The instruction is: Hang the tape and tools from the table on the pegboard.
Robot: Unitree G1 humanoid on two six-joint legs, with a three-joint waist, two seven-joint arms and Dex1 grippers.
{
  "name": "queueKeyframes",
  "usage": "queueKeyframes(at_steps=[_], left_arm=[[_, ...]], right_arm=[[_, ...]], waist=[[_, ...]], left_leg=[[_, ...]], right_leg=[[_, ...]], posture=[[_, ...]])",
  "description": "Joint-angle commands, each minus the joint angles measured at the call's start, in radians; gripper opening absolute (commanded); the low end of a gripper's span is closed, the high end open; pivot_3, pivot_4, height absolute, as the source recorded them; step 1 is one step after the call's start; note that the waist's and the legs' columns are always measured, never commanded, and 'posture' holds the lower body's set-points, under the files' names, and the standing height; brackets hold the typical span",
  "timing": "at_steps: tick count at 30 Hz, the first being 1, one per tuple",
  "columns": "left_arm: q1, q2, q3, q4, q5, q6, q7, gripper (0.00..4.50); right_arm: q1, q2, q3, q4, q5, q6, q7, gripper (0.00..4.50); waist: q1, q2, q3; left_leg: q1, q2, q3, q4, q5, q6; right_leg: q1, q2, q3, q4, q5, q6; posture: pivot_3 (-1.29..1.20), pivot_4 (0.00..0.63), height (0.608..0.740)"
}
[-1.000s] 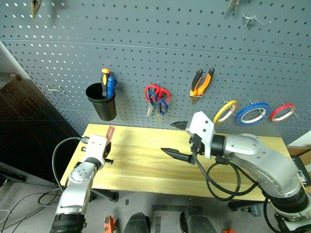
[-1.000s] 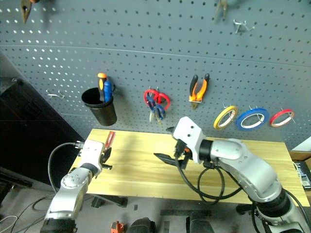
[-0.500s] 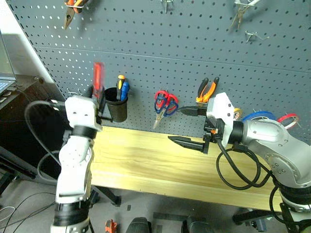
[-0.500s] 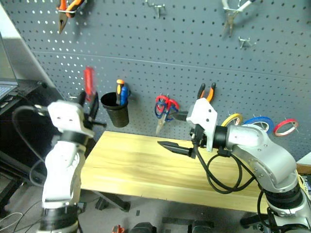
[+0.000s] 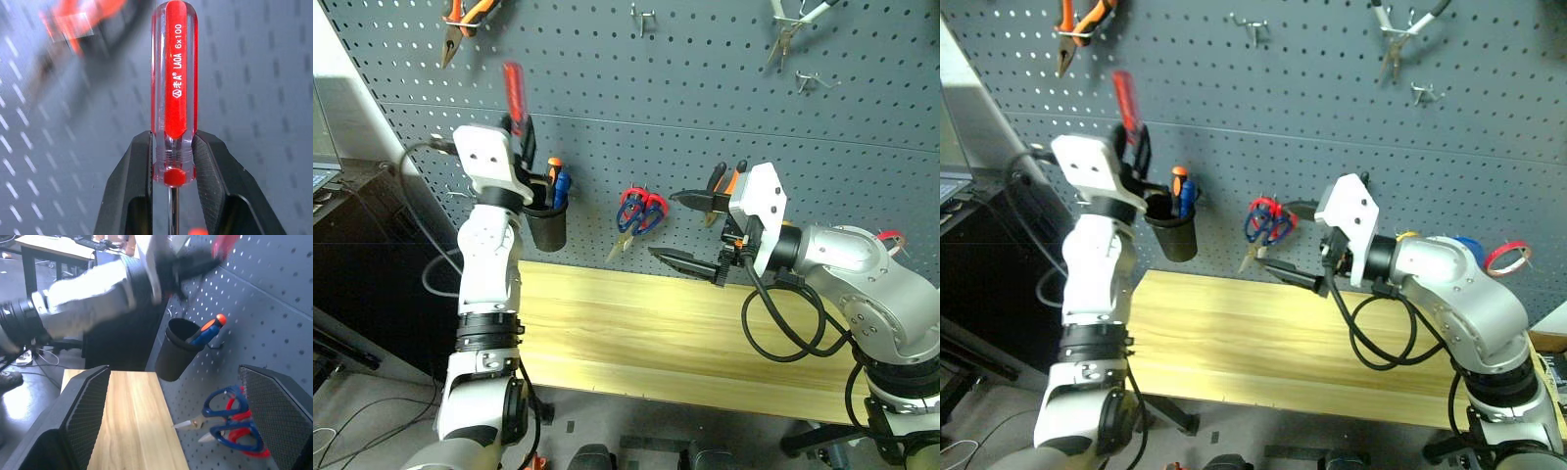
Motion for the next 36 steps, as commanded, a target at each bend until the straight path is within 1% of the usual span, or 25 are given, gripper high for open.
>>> queueKeyframes(at_steps=[1,2,3,5,8,13,16,18,20,21,23,24,26,27,29,31,33,36], left_arm=[[0.0,0.01,0.001,-0.005,0.004,-0.057,0.003,0.85],[0.01,0.007,0.001,0.006,-0.003,-0.053,-0.001,0.85],[0.017,0.003,0.002,0.01,-0.009,-0.052,-0.002,1.41],[0.029,-0.004,0.011,0.007,-0.02,-0.051,0.007,1.83],[0.045,-0.01,0.022,-0.016,-0.029,-0.045,0.028,2.72],[0.079,-0.004,0.024,-0.17,-0.028,-0.035,0.047,4.2],[0.12,0.011,-0.029,-0.311,-0.038,0.037,-0.01,4.2],[0.166,0.016,-0.08,-0.394,-0.069,0.126,-0.074,4.2],[0.229,0.014,-0.12,-0.48,-0.135,0.261,-0.126,4.2],[0.265,0.016,-0.138,-0.513,-0.134,0.327,-0.128,4.2],[0.314,-0.006,-0.132,-0.541,-0.156,0.372,-0.11,4.2],[0.338,-0.005,-0.134,-0.548,-0.125,0.387,-0.087,4.2],[0.374,-0.017,-0.115,-0.564,-0.124,0.472,-0.04,4.2],[0.394,-0.012,-0.117,-0.559,-0.106,0.486,-0.028,4.2],[0.418,-0.01,-0.114,-0.548,-0.104,0.495,-0.027,4.2],[0.44,0.005,-0.123,-0.497,-0.075,0.469,-0.038,4.2],[0.447,0.001,-0.111,-0.429,-0.075,0.461,-0.04,4.2],[0.448,-0.012,-0.099,-0.332,-0.07,0.428,-0.034,4.2]], right_arm=[[-0.005,-0.013,-0.03,-0.036,0.009,-0.007,-0.004,4.5],[-0.001,-0.014,-0.031,-0.038,0.01,-0.005,-0.007,4.5],[0.003,-0.016,-0.032,-0.041,0.011,-0.004,-0.009,4.5],[0.009,-0.018,-0.033,-0.045,0.012,-0.003,-0.01,4.5],[0.014,-0.022,-0.036,-0.049,0.014,-0.002,-0.009,4.5],[0.024,-0.028,-0.048,-0.049,0.014,-0.006,-0.009,4.5],[0.048,-0.022,-0.093,-0.049,0.024,0.0,-0.04,4.5],[0.077,-0.021,-0.13,-0.044,0.023,0.002,-0.067,4.5],[0.124,-0.014,-0.179,-0.032,0.012,-0.006,-0.106,4.5],[0.157,-0.002,-0.212,-0.019,-0.002,-0.017,-0.138,4.5],[0.222,0.017,-0.257,-0.005,-0.043,-0.056,-0.188,4.5],[0.263,0.031,-0.278,0.012,-0.097,-0.097,-0.237,4.5],[0.33,0.077,-0.327,0.055,-0.192,-0.185,-0.342,4.5],[0.369,0.11,-0.362,0.088,-0.245,-0.249,-0.404,4.5],[0.43,0.158,-0.402,0.139,-0.308,-0.344,-0.473,4.5],[0.534,0.205,-0.407,0.228,-0.403,-0.482,-0.532,4.5],[0.619,0.26,-0.414,0.312,-0.45,-0.571,-0.582,4.5],[0.69,0.309,-0.412,0.417,-0.504,-0.68,-0.629,4.5]], waist=[[-0.002,0.0,0.0],[-0.002,0.0,0.0],[-0.002,0.0,-0.001],[-0.002,0.0,-0.003],[-0.001,0.0,-0.005],[-0.001,-0.001,-0.008],[0.0,-0.001,-0.011],[0.001,0.0,-0.019],[0.003,0.001,-0.026],[0.004,0.001,-0.027],[0.004,0.001,-0.028],[0.004,0.001,-0.028],[0.003,0.001,-0.029],[0.003,0.001,-0.029],[0.003,0.003,-0.031],[0.003,0.007,-0.034],[0.003,0.01,-0.039],[0.002,0.019,-0.047]], left_leg=[[0.0,0.0,0.0,0.0,0.0,0.0],[0.0,0.001,0.0,0.0,0.0,0.0],[0.0,0.001,0.0,0.0,0.0,0.0],[0.0,0.001,0.0,0.0,0.0,0.0],[0.0,0.001,0.0,0.0,0.0,0.0],[0.0,0.001,0.0,0.0,0.0,0.0],[0.0,0.001,0.0,0.0,0.0,0.0],[0.0,0.0,0.0,0.0,0.0,0.0],[0.0,0.0,0.0,0.0,0.0,0.0],[0.0,0.0,0.0,-0.001,0.0,0.0],[0.003,0.0,0.0,-0.001,0.0,0.0],[0.004,0.0,0.0,-0.001,0.0,0.0],[0.005,0.0,0.0,0.0,0.0,0.0],[0.005,0.0,0.0,0.0,0.0,0.0],[0.006,-0.001,0.0,0.0,0.0,0.0],[0.006,-0.001,0.001,0.0,0.0,0.0],[0.006,-0.003,0.001,-0.001,0.0,0.0],[0.006,-0.004,0.001,-0.001,0.0,0.0]], right_leg=[[0.0,0.0,0.0,0.0,0.0,0.0],[0.0,0.0,0.001,0.0,0.0,0.0],[0.0,0.0,0.001,0.0,0.0,0.0],[0.0,0.0,0.001,0.0,0.0,0.0],[0.0,-0.001,0.001,0.0,0.0,0.0],[0.0,-0.001,0.001,0.001,0.0,0.0],[0.0,-0.001,0.001,0.001,0.0,0.0],[0.0,-0.001,0.001,0.0,0.0,0.0],[0.0,-0.002,0.001,0.0,0.0,0.0],[0.001,-0.002,0.001,0.0,0.0,0.0],[0.003,-0.001,0.002,0.0,0.0,0.0],[0.004,-0.001,0.002,0.001,0.0,0.0],[0.004,0.001,0.003,0.001,0.0,0.0],[0.005,0.003,0.004,0.002,0.0,0.0],[0.006,0.005,0.005,0.002,0.0,0.0],[0.005,0.006,0.006,0.002,0.0,0.0],[0.005,0.006,0.007,0.001,0.0,0.0],[0.006,0.007,0.009,0.0,0.0,0.0]], posture=[[0.03,0.02,0.74],[0.03,0.02,0.74],[0.03,0.019,0.74],[0.03,0.019,0.74],[0.03,0.018,0.74],[0.04,0.02,0.74],[0.07,0.021,0.74],[0.08,0.021,0.74],[0.09,0.022,0.74],[0.09,0.022,0.74],[0.1,0.021,0.74],[0.1,0.021,0.74],[0.1,0.02,0.74],[0.1,0.02,0.74],[0.1,0.019,0.74],[0.09,0.017,0.74],[0.09,0.01,0.74],[0.08,0.003,0.74]])
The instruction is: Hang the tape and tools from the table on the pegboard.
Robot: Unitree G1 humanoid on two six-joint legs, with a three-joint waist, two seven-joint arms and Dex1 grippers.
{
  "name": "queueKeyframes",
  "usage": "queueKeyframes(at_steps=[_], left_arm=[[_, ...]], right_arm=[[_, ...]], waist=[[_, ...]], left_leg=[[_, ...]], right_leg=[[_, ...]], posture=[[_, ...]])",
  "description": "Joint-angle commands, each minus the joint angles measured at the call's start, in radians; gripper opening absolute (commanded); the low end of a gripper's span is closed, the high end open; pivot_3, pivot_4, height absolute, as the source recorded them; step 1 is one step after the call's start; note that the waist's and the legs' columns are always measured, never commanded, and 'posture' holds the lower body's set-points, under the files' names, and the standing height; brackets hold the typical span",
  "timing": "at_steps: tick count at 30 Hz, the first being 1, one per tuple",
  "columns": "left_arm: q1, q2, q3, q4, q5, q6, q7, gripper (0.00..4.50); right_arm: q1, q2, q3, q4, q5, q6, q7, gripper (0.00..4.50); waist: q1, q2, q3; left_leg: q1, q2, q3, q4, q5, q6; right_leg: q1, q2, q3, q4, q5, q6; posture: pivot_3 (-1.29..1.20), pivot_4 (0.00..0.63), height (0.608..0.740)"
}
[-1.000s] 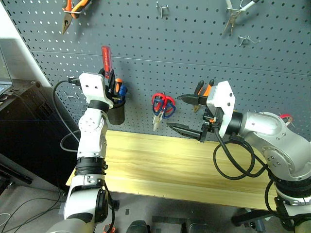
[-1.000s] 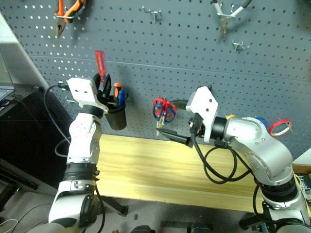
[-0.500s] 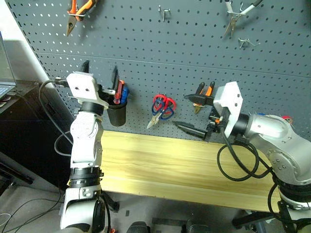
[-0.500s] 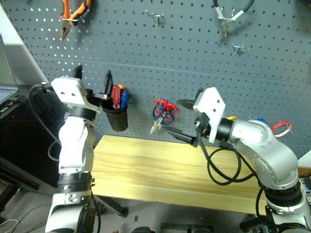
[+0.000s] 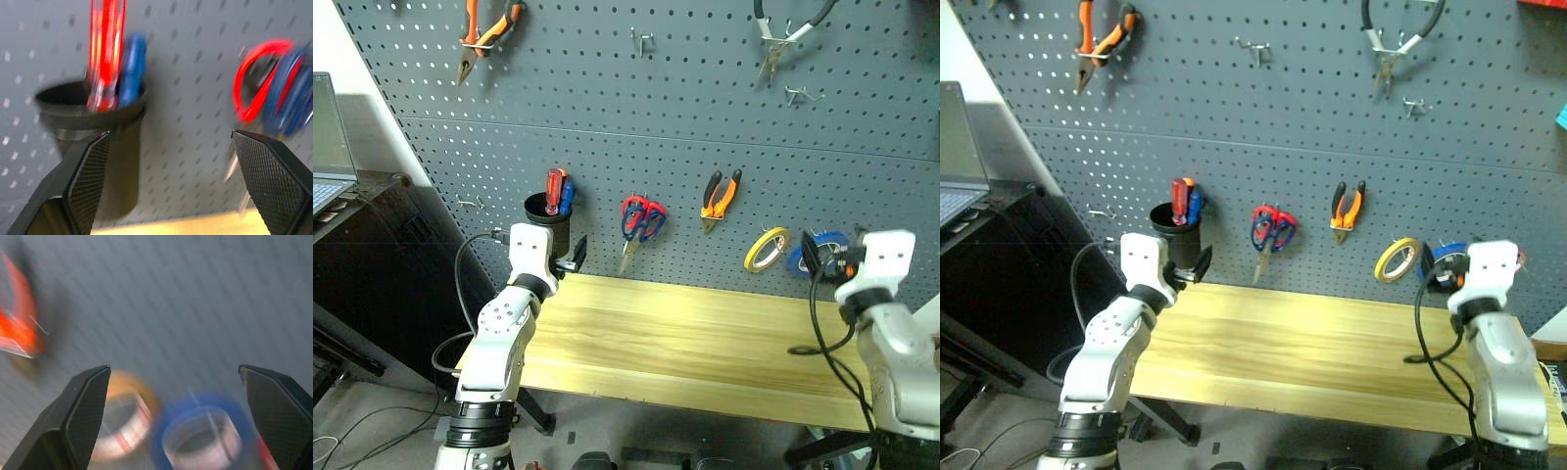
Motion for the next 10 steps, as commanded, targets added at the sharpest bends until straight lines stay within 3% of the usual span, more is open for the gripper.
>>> queueKeyframes(at_steps=[1,10], left_arm=[[0.001,-0.007,0.014,0.081,0.024,-0.073,0.003,4.2],[0.023,0.003,0.025,0.282,0.05,-0.186,-0.016,4.2]], right_arm=[[0.035,0.027,-0.006,0.084,-0.055,-0.135,-0.046,4.5],[0.071,0.078,0.024,0.257,-0.035,-0.226,-0.012,4.5]], waist=[[-0.002,0.005,-0.002],[-0.015,0.007,-0.004]], left_leg=[[0.0,-0.001,0.001,0.0,0.0,0.0],[0.016,-0.003,-0.001,-0.002,0.0,0.0]], right_leg=[[0.0,0.0,0.001,0.0,0.0,0.0],[0.015,0.001,0.003,0.0,-0.002,-0.001]], posture=[[0.08,0.0,0.74],[0.07,0.0,0.74]])
